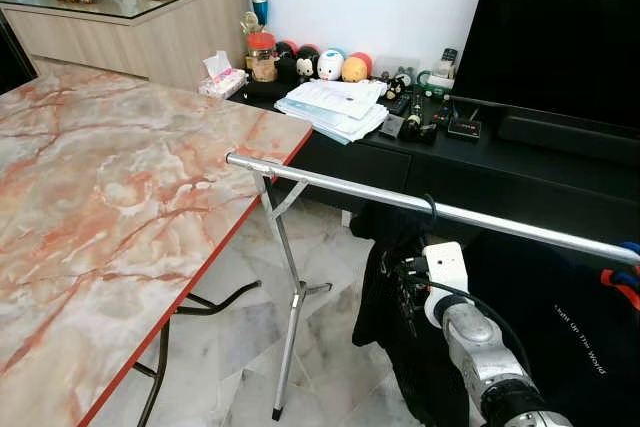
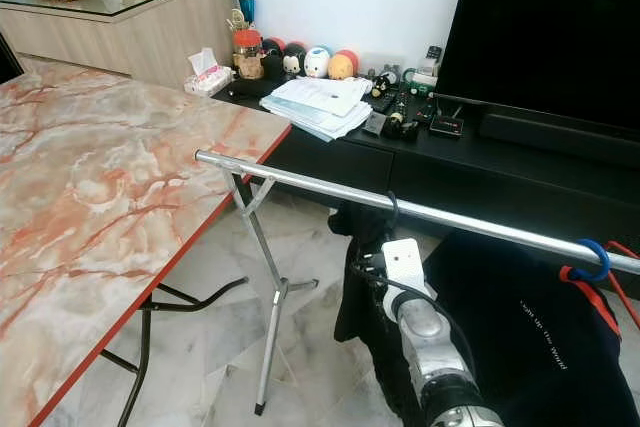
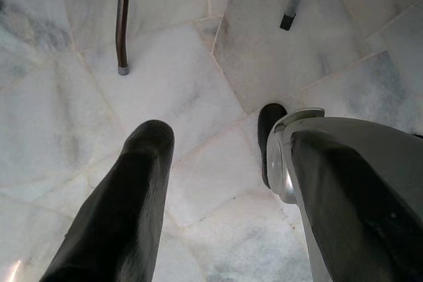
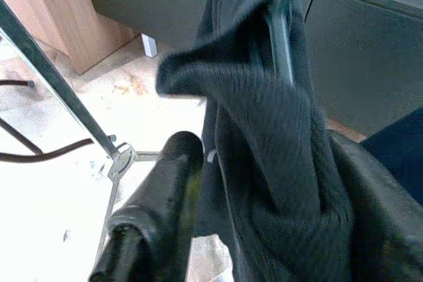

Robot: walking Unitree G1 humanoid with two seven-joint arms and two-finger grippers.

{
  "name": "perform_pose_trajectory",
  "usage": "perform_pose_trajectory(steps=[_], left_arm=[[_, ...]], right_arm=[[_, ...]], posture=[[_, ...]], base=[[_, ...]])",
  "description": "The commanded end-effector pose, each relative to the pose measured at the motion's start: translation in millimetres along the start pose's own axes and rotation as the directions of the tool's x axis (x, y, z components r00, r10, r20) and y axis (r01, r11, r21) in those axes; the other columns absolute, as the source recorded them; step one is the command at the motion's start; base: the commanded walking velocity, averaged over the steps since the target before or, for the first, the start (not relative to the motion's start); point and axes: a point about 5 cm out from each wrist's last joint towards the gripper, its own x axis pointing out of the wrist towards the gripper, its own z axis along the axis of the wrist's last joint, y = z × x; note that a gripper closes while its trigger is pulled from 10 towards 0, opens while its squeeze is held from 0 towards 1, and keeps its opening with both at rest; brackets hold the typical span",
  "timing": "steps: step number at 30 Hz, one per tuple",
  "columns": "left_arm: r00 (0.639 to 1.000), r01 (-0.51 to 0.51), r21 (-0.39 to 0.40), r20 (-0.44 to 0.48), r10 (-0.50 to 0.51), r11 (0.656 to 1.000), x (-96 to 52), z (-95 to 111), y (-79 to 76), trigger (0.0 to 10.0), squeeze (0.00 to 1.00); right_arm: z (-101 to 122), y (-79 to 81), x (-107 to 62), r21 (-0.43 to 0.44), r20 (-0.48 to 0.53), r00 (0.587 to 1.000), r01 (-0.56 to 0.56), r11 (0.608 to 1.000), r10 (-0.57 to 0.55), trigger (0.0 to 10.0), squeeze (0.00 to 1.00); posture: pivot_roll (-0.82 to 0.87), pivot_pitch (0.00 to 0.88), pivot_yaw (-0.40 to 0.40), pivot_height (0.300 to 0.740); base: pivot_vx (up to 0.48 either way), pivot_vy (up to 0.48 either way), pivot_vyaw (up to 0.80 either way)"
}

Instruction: Hang hanger

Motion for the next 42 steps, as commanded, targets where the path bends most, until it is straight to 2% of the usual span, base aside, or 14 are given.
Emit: perform_pose_trajectory(steps=[1, 17, 31, 42], left_arm=[[0.996, 0.075, 0.011, -0.041, -0.074, 0.997, -3.8, -10, -15.3, 10.0, 0.0], [0.996, 0.079, 0.022, -0.044, -0.078, 0.997, -2.7, -9, -11.4, 10.0, 0.0], [0.996, 0.075, 0.033, -0.046, -0.074, 0.997, -2.3, -9, -6.8, 10.0, 0.0], [0.996, 0.074, 0.038, -0.047, -0.072, 0.997, -2.2, -9, -3.6, 10.0, 0.0]], right_arm=[[-6, 3.5, -0.9, -0.015, -0.014, 1.0, -0.002, 1.0, 0.001, 0.0, 0.0], [-2, 3.1, 1.0, -0.01, 0.007, 1.0, 0.013, 1.0, -0.013, 0.0, 0.0], [-3, 11.0, 0.6, 0.016, 0.027, 1.0, 0.004, 1.0, -0.004, 0.0, 0.0], [3, 9.2, -3.1, 0.094, 0.135, 0.988, 0.062, 0.994, -0.074, 0.0, 0.0]], posture=[[0.11, 0.082, 0.042, 0.74], [0.11, 0.064, 0.047, 0.74], [0.11, 0.041, 0.055, 0.74], [0.1, 0.036, 0.062, 0.74]], base=[[0.0, 0.0, 0.0], [0.0, 0.0, 0.0], [0.0, 0.0, 0.0], [0.0, 0.0, 0.0]])
